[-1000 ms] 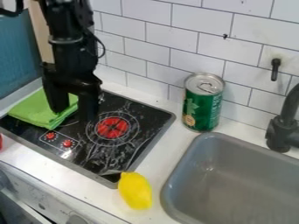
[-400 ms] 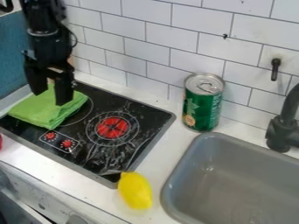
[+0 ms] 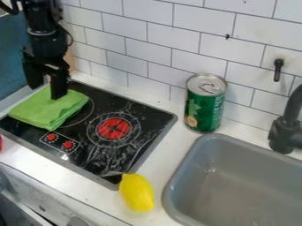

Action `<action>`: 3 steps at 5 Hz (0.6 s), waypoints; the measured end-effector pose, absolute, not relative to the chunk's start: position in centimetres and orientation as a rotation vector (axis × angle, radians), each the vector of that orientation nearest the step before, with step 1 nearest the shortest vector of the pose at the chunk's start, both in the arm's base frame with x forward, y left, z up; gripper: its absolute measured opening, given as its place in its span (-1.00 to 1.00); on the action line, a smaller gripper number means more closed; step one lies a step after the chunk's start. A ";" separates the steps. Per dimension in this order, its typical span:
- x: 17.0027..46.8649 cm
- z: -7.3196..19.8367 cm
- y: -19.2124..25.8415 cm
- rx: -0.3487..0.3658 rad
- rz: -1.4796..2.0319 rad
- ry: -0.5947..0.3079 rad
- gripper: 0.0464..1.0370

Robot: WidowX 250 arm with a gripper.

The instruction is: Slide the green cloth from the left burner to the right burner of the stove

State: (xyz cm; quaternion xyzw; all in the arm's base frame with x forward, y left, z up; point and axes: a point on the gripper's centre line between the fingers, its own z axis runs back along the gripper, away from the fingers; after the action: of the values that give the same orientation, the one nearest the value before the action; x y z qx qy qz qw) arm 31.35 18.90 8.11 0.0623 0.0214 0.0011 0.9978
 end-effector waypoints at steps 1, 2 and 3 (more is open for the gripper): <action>31.1 7.7 19.6 0.113 0.007 0.060 0.94; 31.5 6.2 19.7 0.090 -0.021 0.087 0.94; 31.7 5.5 20.0 0.099 -0.029 0.088 0.94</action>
State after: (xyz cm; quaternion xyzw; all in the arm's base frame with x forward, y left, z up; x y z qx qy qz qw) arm 31.66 19.97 5.54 0.0496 0.0441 -0.0145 0.9977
